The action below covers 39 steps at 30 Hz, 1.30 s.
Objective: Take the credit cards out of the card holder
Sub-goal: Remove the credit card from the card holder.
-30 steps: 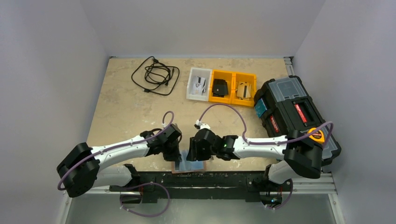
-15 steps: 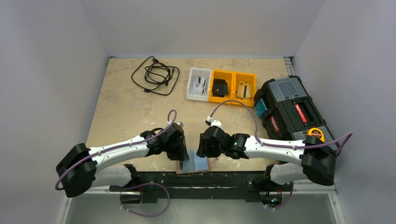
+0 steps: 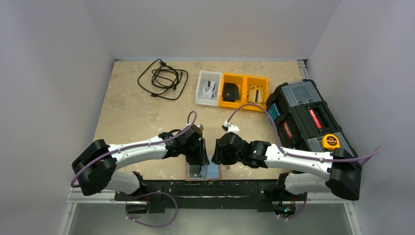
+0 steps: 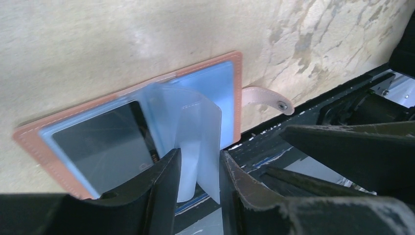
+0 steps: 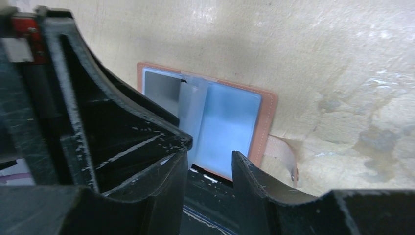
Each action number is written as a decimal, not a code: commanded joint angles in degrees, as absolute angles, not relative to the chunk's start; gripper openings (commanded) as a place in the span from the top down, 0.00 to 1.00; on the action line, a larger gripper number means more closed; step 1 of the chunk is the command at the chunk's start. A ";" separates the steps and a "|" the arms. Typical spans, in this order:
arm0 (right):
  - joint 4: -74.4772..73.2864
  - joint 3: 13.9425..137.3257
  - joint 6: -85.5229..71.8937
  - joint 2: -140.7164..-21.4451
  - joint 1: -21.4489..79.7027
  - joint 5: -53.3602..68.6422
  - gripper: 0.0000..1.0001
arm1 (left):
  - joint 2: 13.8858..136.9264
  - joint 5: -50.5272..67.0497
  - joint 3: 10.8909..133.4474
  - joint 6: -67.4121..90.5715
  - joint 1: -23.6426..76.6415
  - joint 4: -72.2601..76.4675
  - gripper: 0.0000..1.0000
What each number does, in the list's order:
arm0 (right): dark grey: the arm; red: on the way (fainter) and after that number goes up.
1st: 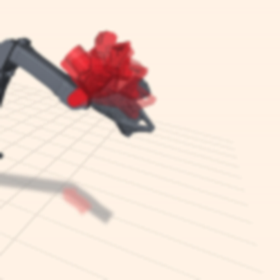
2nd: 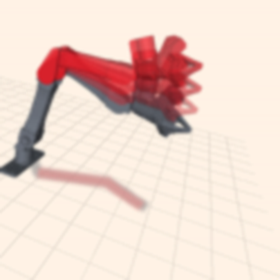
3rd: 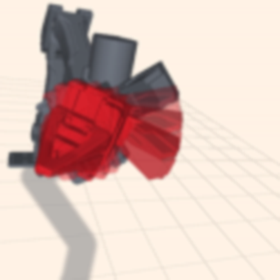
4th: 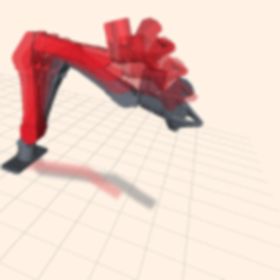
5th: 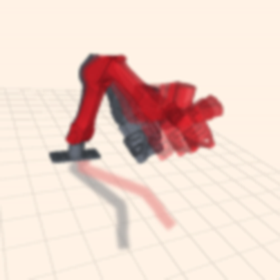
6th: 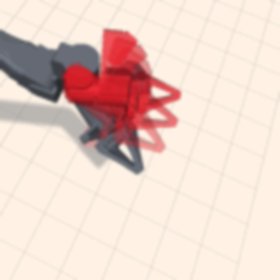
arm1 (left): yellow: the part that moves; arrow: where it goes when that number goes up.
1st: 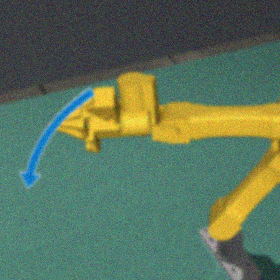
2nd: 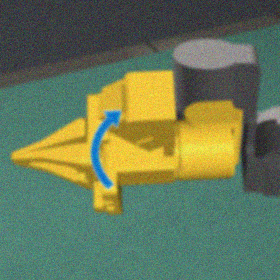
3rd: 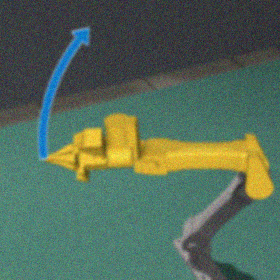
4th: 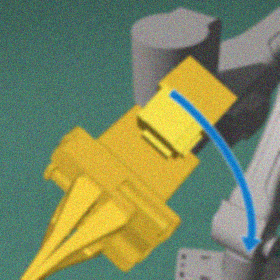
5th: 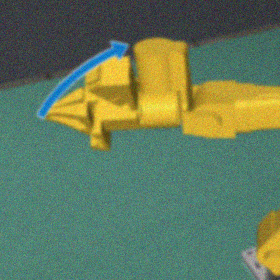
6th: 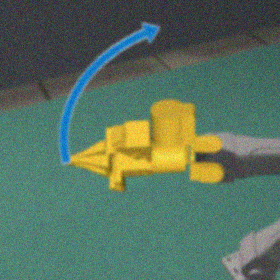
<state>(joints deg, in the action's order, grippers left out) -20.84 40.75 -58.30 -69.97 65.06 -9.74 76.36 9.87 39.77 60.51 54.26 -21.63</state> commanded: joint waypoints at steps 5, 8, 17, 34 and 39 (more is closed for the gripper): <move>-26.19 39.13 -60.72 -61.85 64.18 -15.04 0.62 | 82.20 15.38 43.96 62.87 55.75 -13.07 0.58; -27.11 39.03 -60.97 -60.82 64.12 -15.52 0.62 | 84.52 16.69 44.65 63.48 56.11 -11.24 0.52; -27.53 39.20 -61.24 -60.41 64.16 -15.73 0.62 | 86.39 19.01 46.93 62.85 56.87 -9.54 0.33; -29.91 38.85 -64.48 -51.58 64.16 -19.54 0.62 | 83.28 20.54 51.48 60.25 55.90 -10.56 0.23; -28.44 37.42 -64.79 -46.80 64.16 -20.20 0.62 | 82.40 20.52 53.19 57.75 54.80 -13.38 0.20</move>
<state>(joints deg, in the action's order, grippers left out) -32.10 38.44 -62.70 -49.78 64.10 -18.63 85.36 18.09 49.12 60.34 55.44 -15.18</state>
